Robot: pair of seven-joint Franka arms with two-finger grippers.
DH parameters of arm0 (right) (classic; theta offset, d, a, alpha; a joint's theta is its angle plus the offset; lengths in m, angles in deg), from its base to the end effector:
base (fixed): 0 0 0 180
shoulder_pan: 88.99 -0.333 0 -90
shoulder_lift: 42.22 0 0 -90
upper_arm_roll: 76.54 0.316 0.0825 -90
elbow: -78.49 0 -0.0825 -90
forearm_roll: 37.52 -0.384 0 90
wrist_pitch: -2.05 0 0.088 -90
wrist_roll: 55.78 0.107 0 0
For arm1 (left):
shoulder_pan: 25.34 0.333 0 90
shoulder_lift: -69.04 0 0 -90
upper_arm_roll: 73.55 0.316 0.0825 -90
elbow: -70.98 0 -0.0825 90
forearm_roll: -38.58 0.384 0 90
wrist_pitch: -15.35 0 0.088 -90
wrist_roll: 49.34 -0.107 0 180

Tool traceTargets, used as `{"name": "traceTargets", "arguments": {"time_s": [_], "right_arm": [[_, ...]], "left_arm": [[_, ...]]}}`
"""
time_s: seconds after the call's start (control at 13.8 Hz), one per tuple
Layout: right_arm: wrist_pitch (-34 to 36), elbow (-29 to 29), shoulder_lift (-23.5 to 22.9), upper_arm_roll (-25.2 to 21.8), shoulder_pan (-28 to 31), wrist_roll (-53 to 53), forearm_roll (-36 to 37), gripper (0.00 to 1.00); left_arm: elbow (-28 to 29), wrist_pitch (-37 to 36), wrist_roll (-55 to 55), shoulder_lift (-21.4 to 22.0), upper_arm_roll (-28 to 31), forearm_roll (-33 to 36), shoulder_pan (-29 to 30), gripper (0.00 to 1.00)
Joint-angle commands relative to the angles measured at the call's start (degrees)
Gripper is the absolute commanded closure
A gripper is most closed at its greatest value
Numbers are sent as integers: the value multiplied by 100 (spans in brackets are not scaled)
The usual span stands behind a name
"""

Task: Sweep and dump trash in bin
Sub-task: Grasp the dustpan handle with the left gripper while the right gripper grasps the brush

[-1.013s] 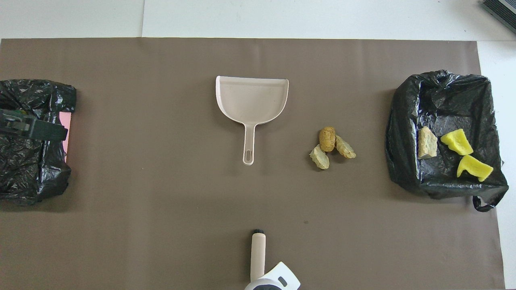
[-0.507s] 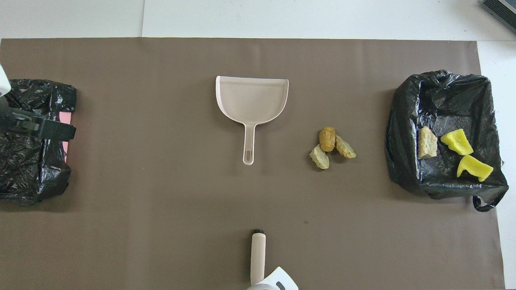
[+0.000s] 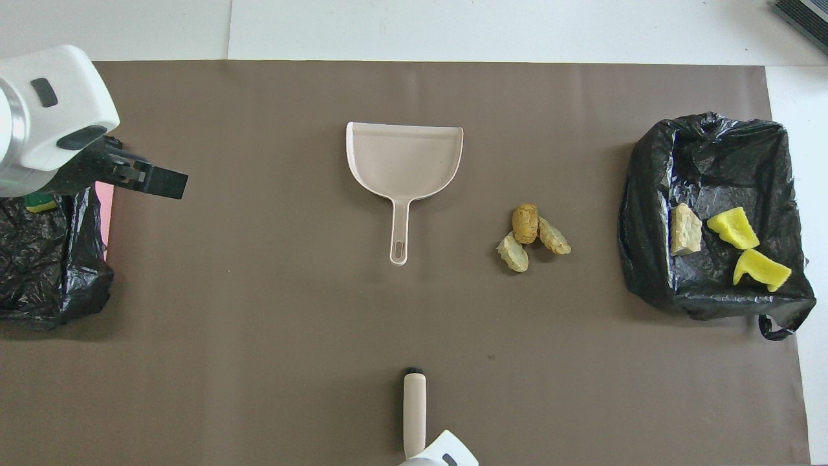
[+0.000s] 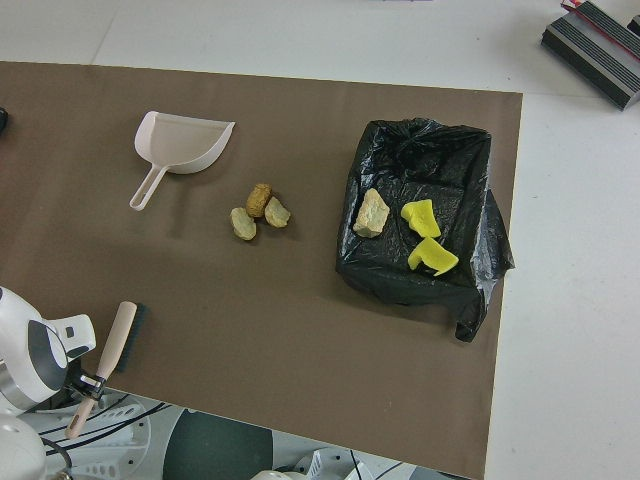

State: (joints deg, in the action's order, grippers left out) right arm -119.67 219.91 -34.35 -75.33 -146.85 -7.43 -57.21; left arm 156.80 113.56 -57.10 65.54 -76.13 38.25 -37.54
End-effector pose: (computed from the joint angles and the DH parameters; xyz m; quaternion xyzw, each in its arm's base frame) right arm 0.2131 0.3848 0.3316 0.9857 -0.0126 -0.1680 0.0024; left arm 0.5687 -0.1497 0.6383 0.9778 -0.1945 0.0771 0.0090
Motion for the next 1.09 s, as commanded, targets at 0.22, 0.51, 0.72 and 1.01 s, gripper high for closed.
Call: {"name": "traceTargets", "arguments": {"time_s": [0.22, 0.51, 0.72, 1.01], "right_arm": [[1552, -414, 758, -51, 1300, -799, 675, 100], [1862, -528, 875, -33, 2417, -1424, 1693, 100], [1696, -826, 480, -33, 3164, -2195, 2529, 100], [1353, -959, -82, -25, 4105, -3094, 3731, 100]], "left_arm": [[31, 944, 511, -598, 65, 7, -633, 0], [66, 1673, 1432, -1195, 65, 25, -1161, 0], [171, 2305, 1898, -1714, 65, 25, -1566, 0], [645, 2975, 2014, -1917, 65, 25, -1934, 0]]}}
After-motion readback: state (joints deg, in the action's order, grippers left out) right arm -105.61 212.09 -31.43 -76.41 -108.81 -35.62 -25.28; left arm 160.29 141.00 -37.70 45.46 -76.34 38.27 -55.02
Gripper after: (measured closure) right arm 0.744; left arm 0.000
